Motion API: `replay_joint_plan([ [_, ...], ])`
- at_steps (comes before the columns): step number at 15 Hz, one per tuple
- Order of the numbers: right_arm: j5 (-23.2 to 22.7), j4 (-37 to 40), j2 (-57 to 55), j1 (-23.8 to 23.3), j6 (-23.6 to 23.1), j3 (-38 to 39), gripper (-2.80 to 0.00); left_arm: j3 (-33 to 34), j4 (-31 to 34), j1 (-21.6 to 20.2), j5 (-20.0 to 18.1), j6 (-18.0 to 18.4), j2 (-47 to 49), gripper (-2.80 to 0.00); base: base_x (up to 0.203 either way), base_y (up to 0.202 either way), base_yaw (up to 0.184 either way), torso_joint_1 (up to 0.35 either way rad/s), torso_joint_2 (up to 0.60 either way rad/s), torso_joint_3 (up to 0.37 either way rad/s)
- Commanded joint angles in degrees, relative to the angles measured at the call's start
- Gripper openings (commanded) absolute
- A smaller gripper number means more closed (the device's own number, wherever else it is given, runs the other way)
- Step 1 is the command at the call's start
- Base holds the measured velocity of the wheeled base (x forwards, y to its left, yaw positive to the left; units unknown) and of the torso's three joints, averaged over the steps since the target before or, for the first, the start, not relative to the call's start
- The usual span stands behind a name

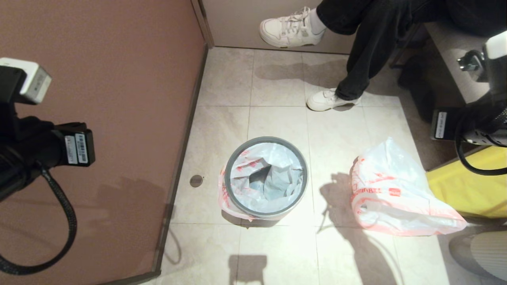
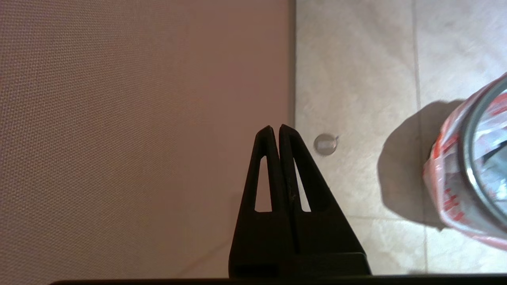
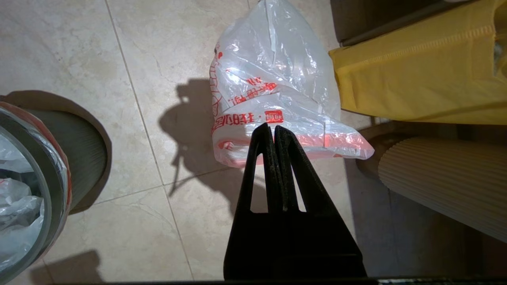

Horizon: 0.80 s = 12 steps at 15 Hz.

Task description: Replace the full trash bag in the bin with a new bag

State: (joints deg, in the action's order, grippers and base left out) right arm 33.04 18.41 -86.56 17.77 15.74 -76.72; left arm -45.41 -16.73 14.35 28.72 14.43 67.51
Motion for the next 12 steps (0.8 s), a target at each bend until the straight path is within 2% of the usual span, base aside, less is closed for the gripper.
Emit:
replay_joint_plan([
  [1, 0.19, -0.01, 5.94, -0.72, 0.14, 3.36, -2.80, 2.86, -2.48, -0.35, -0.91, -0.06, -1.93, -2.80, 0.000, 0.000, 0.000, 0.000, 0.00, 0.000],
  [3, 0.19, -0.06, 10.83, -1.48, 0.12, 6.63, -2.80, 6.76, -6.11, -0.67, -2.69, -0.72, -3.93, -2.80, 0.000, 0.000, 0.000, 0.000, 0.00, 0.000],
  [4, 0.19, -0.03, 12.91, -1.90, 0.05, 7.82, -2.80, 7.72, -6.55, -0.76, -2.99, -2.36, -4.75, -2.80, 0.000, 0.000, 0.000, 0.000, 0.00, 0.000],
  [6, 0.18, 0.10, 18.06, -3.01, -0.17, 10.67, -2.80, 8.56, -5.67, -1.69, -3.05, -4.20, -6.92, -2.80, 0.000, 0.000, 0.000, 0.000, 0.00, 0.000],
  [11, 0.01, 0.05, 25.52, -6.87, -0.27, 17.59, -2.80, 11.86, -5.77, -1.87, -4.01, -4.92, -10.66, -2.80, 0.000, 0.000, 0.000, 0.000, 0.00, 0.000],
  [12, -0.06, 0.05, 27.04, -7.62, -0.22, 19.35, -2.80, 12.31, -5.59, -1.81, -3.96, -6.87, -11.70, -2.80, 0.000, 0.000, 0.000, 0.000, 0.00, 0.000],
])
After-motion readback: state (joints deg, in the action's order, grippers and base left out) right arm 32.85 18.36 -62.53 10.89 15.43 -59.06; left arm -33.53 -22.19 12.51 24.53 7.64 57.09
